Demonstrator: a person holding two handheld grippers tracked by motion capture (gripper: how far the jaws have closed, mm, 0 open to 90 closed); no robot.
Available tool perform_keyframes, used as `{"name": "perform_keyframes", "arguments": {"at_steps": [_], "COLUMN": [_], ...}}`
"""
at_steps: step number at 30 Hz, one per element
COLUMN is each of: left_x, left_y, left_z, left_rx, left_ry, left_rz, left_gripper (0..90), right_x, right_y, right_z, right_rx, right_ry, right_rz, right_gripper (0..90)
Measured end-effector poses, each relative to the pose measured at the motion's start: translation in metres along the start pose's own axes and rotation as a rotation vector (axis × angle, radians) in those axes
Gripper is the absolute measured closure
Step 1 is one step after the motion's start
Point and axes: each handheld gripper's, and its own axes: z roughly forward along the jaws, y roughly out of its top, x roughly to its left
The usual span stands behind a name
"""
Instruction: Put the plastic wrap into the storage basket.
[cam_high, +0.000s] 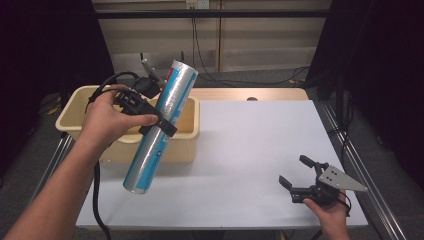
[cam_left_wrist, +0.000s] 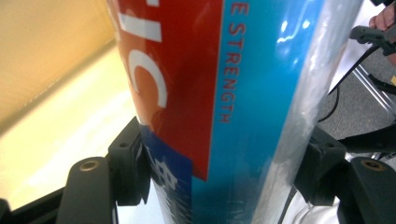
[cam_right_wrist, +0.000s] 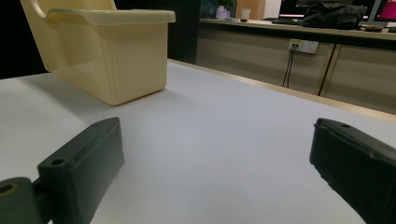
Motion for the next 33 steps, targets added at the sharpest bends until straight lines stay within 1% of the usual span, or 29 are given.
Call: {"name": "perform_keyframes", "arguments": {"at_steps": [5,9,10,14,16,19,22,24,26,30,32,33], "left_x": [0.001,0.003,0.004,0.006,0.006,0.007,0.009,0.011,0.012,0.015,0.015,0.016], "left_y": [0.007,0.011,0.012,0.017,0.020,0.024,0.028,0.030,0.032,0.035,0.036,0.037], "left_z": [-0.003,-0.006,-0.007,-0.013,-0.015,-0.017,-0.019,-0.019,-0.019,-0.019,-0.019,-0.019], "left_rx": [-0.002,-0.012,-0.010,-0.014,-0.012,-0.007,-0.011,-0.020,-0.012,-0.009,-0.014,-0.015], "left_ry": [0.021,0.027,0.028,0.036,0.047,0.049,0.057,0.068,0.075,0.075,0.087,0.085], "left_rz": [0.006,-0.006,-0.001,-0.009,-0.007,0.000,-0.005,0.002,0.014,0.009,0.020,0.023], "left_gripper": [32.2,32.2,32.2,32.2,32.2,32.2,32.2,32.2,32.2,32.2,32.2,32.2], "right_x": [0.000,0.000,0.000,-0.001,-0.001,-0.001,-0.001,0.000,0.000,-0.001,-0.001,-0.001], "right_y": [0.000,0.000,0.000,0.000,0.000,0.000,0.000,0.000,0.000,0.000,-0.001,-0.001], "right_z": [0.000,-0.001,-0.001,-0.001,-0.001,0.000,0.000,0.000,0.000,0.000,0.000,0.000], "right_rx": [-0.002,-0.003,-0.004,-0.002,-0.004,-0.003,0.002,-0.002,-0.002,-0.005,-0.003,-0.004], "right_ry": [0.000,-0.002,-0.001,-0.001,-0.001,0.001,0.003,0.002,0.001,-0.003,-0.002,0.001], "right_rz": [-0.001,0.000,0.003,0.004,0.006,0.003,0.004,0.003,0.002,0.008,0.007,0.006], "right_gripper": [2.5,2.5,2.5,2.5,2.5,2.5,2.4,2.4,2.4,2.4,2.4,2.4]}}
